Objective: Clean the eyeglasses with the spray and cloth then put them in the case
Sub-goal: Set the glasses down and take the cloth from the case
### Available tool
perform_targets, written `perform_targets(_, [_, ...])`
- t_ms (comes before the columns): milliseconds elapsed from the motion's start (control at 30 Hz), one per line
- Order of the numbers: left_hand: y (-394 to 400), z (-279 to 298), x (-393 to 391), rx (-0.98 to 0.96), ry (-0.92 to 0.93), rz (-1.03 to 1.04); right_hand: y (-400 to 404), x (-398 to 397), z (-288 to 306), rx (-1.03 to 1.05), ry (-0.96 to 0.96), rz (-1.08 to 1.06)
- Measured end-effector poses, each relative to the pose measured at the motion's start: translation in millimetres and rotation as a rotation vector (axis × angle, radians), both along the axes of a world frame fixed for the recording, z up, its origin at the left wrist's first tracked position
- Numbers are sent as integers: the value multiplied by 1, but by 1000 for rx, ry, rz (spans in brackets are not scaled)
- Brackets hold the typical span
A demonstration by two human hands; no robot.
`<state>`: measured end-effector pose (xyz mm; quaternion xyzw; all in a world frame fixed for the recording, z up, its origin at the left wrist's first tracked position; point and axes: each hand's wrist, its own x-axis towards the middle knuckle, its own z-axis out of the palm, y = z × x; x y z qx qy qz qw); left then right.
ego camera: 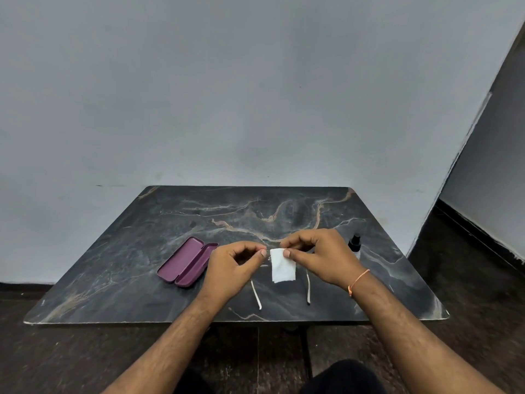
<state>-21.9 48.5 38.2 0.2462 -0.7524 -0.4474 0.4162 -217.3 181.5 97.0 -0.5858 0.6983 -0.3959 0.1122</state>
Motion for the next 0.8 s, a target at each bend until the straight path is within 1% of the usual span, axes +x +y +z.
perform_targets(67, [-2, 1, 0, 20, 10, -8, 0, -1, 0, 12, 5, 5])
perform_targets(133, [-3, 6, -1, 71, 11, -71, 0, 0, 0, 18, 6, 16])
perform_targets(200, [-2, 11, -3, 106, -27, -142, 0, 1, 2, 17, -2, 30])
perform_targets(300, [0, 14, -4, 87, -92, -209, -1, 2, 4, 4, -35, 37])
perform_targets(367, [0, 14, -5, 88, -104, -205, 0, 2, 6, -5, -78, 35])
perform_targets(467, [-1, 14, -5, 154, -44, -159, 3, 1, 6, -10, -218, 32])
perform_targets(567, [0, 16, -4, 223, -1, -152, 7, 2, 5, -31, -428, 21])
perform_targets(633, [4, 17, -6, 273, 26, -171, 9, 6, 3, 12, -557, 34])
perform_targets(700, [9, 17, -9, 311, 49, -174, 9, 11, 0, 59, -594, 58])
perform_targets(800, [13, 18, -13, 342, 88, -147, 6, 14, -6, 57, -650, 55])
